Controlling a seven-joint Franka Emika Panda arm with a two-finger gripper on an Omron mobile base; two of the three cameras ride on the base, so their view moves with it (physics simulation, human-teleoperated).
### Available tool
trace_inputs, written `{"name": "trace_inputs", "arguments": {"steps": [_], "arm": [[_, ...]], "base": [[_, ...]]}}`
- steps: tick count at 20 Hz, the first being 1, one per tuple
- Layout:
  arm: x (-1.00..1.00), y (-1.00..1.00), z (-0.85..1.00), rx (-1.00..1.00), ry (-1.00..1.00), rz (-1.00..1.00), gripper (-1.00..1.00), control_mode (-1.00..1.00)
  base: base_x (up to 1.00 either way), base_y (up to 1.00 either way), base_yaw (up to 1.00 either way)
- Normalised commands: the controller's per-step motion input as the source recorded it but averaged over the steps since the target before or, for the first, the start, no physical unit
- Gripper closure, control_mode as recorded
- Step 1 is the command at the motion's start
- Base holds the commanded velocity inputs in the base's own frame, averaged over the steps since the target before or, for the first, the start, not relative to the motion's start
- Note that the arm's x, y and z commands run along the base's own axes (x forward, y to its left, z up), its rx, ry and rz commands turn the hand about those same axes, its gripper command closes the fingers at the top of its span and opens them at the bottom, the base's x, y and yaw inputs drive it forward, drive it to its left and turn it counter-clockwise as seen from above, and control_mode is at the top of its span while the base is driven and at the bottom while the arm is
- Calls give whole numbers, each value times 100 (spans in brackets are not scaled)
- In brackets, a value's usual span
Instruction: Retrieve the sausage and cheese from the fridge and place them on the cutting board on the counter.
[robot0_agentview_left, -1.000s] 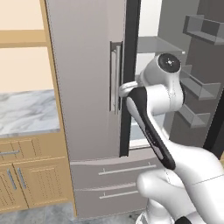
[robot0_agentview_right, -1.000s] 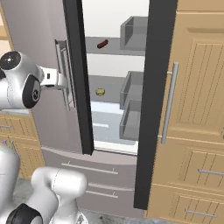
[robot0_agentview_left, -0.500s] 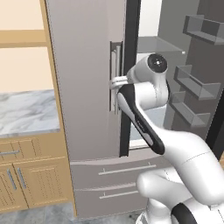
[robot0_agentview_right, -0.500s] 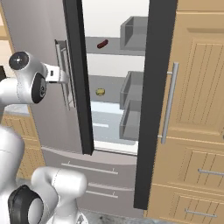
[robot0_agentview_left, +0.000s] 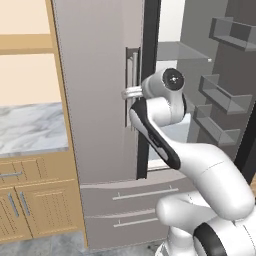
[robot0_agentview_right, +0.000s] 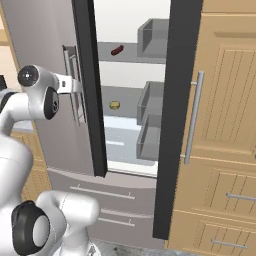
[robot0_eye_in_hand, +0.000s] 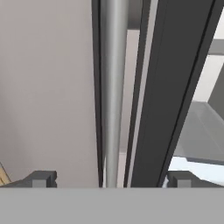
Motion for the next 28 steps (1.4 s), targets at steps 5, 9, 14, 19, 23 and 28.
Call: {"name": "trace_inputs", "arguments": {"steps": [5, 9, 14, 19, 23, 28], "arm": [[28, 0, -22, 0, -8, -1, -100, -100], [33, 2, -7, 0, -1, -2, -100, -100], [27, 12, 0, 0, 0, -1, -100, -100], [37, 18, 0, 0, 0, 0, -100, -100], [35, 8, 0, 0, 0, 0, -100, -100], [45, 0, -2, 0, 0, 0, -100, -100]], "base": [[0, 0, 0], [0, 0, 0], [0, 0, 0], [0, 0, 0], [0, 0, 0], [0, 0, 0]]}}
